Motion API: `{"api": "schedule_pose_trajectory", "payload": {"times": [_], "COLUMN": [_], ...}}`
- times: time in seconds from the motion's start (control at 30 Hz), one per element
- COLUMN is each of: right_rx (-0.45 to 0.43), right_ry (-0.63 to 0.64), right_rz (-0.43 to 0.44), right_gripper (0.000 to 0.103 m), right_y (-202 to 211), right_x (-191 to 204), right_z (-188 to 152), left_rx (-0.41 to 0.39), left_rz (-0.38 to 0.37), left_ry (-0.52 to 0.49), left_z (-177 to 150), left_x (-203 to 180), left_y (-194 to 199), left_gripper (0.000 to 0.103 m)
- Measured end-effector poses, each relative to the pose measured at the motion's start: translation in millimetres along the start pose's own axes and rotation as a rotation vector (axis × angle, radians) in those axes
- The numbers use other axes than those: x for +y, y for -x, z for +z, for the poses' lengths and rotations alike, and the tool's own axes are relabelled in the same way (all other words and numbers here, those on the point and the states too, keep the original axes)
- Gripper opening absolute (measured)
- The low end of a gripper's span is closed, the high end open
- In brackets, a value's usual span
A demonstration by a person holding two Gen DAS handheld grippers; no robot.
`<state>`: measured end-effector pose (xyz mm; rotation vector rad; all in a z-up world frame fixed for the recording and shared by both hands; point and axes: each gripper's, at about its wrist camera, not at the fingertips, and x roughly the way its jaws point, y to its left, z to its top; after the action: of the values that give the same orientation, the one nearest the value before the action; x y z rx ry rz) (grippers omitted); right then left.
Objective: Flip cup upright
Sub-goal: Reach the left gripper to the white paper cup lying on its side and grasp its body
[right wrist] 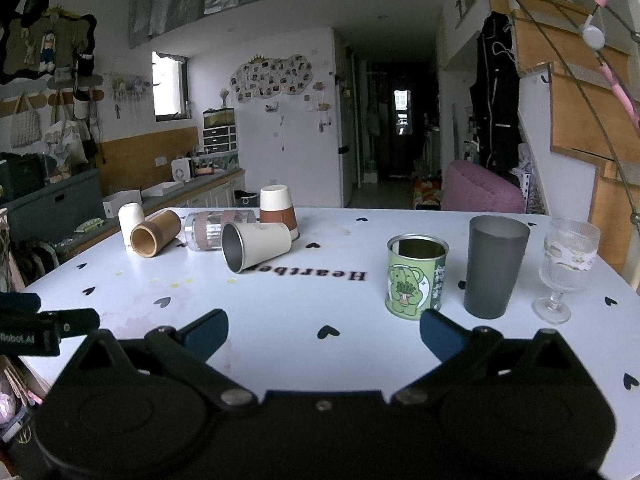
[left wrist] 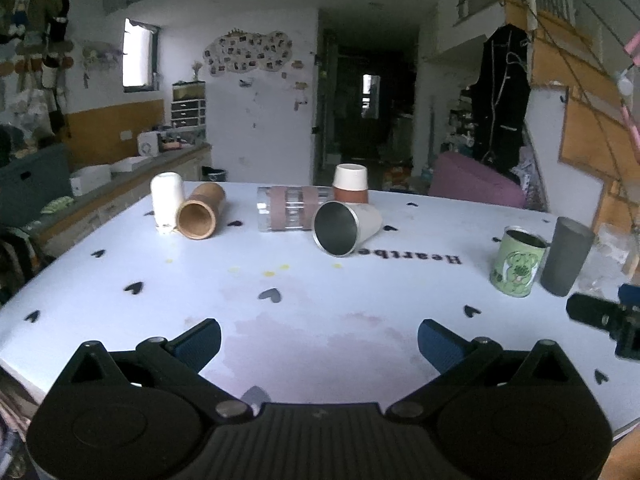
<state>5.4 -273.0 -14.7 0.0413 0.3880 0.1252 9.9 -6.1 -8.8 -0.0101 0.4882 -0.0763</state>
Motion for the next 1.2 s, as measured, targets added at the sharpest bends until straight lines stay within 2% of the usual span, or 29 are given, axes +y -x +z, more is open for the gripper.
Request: {"api": "schedule_pose_trajectory", "payload": {"times": [0.23, 0.5, 0.67, 0.8, 0.93, 1.03, 1.2], "right_rx": [0.006, 0.03, 0.054, 0.065, 0.069, 0.081, 0.1], "right_ry": [-0.014, -0.049, -0.075, -0.091, -0.1, -0.117, -0.153], "right_rz": [0.001, 0.026, 0.02, 0.011, 0.002, -0.009, -0.024], "right_gripper": [0.103, 0.103, 0.103, 0.103, 0.103, 0.103, 0.103], "right_y": [10.0, -1.3, -11.8, -16.1, -18.7, -22.9, -32.6], "right_x": [-1.7, -13.9, -26.9, -35.5, -44.1, -52.7, -64.8], "right_z": [-8.6, -22.9, -30.1, -34.3, -36.3, -38.5, -41.4], "left_rx": [0.001, -0.012, -0.02, 0.056, 0.162, 0.211, 0.319], "left_rz": [-0.134, -0.198, -0.225, -0.167, -0.122, -0.044, -0.042], "left_ry": [-0.064, -0.292, -0.492, -0.596, -0.67, -0.753, -0.822], "left_z": [26.5, 69.2, 96.4, 116.6, 129.7, 131.4, 130.3], "left_x": [-2.2, -28.5, -57.6, -76.6, -87.1, -93.4, -98.6], "left_y": [-32.0, -93.4, -134.2, -183.8, -234.7, -262.0, -287.4], "left_gripper": [0.103, 0.102, 0.097, 0.085, 0.082, 0.082, 0.082]}}
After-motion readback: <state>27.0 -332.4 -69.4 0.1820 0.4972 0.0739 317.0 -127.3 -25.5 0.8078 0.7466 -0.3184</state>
